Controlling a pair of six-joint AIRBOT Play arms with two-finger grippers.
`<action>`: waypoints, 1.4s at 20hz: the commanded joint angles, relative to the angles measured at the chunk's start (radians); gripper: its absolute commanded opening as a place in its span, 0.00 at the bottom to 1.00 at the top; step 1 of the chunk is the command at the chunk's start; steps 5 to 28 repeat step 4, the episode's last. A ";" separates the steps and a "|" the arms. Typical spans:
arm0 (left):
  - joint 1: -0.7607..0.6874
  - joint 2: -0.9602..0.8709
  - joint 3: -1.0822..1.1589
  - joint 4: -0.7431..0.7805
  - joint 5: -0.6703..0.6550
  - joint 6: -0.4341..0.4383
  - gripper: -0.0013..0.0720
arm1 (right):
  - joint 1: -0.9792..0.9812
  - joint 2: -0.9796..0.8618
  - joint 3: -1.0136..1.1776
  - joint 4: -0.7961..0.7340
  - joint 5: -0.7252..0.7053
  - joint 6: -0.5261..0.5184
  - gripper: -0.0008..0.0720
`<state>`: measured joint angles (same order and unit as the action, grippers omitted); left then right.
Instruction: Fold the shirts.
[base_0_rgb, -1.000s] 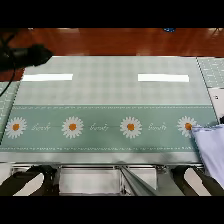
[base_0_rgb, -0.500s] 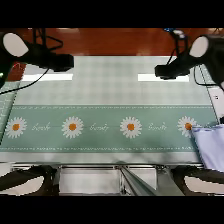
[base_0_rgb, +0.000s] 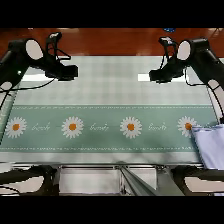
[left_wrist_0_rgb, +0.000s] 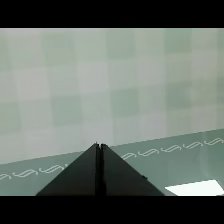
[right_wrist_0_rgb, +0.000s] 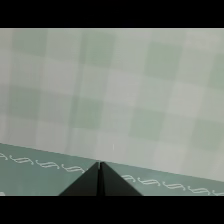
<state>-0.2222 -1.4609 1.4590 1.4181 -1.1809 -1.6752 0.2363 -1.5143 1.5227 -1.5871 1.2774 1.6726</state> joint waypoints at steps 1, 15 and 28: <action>-0.001 -0.029 0.001 0.003 -0.006 -0.003 0.05 | 0.002 -0.002 0.001 -0.005 0.002 0.001 0.04; -0.001 -0.050 0.001 0.003 -0.006 -0.003 0.05 | 0.002 -0.002 0.001 -0.005 0.002 0.001 0.04; -0.001 -0.050 0.001 0.003 -0.006 -0.003 0.05 | 0.002 -0.002 0.001 -0.005 0.002 0.001 0.04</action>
